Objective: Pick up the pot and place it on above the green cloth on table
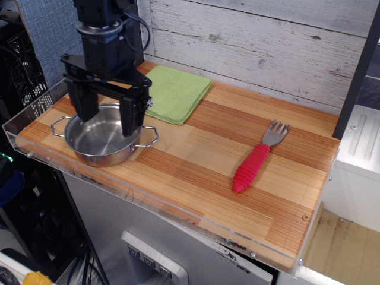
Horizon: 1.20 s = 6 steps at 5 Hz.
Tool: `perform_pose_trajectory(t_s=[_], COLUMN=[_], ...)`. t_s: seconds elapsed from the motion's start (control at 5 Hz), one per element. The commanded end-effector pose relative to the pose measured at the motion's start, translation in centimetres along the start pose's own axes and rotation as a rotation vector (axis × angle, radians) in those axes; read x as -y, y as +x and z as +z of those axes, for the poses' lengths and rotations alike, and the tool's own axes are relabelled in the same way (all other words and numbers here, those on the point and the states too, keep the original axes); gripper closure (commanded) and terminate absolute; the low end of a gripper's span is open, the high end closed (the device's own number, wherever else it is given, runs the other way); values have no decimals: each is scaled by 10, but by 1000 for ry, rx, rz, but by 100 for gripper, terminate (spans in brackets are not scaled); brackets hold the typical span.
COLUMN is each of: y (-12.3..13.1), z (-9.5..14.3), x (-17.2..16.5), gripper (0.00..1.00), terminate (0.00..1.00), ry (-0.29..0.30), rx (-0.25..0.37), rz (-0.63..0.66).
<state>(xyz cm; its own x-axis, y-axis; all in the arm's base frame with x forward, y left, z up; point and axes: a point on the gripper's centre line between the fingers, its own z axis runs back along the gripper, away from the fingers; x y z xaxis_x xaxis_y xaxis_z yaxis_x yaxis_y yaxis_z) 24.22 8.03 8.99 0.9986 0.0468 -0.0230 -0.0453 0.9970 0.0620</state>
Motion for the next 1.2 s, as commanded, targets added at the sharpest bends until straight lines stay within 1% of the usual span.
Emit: perform_pose_trajectory(t_s=[0.0,0.4,0.6,0.8,1.0], y=[5,-8,-3,8,19], z=[-27,-55,-67,-73,-65], x=[-15,-17,-8,0,-2], gripper=[0,0,0,0,0], terminate=[0,0,0,0,0], ry=[24,34,50,55,61], rx=[-11,-20,-7,11,39], rz=[9,9,-24,-46,-40])
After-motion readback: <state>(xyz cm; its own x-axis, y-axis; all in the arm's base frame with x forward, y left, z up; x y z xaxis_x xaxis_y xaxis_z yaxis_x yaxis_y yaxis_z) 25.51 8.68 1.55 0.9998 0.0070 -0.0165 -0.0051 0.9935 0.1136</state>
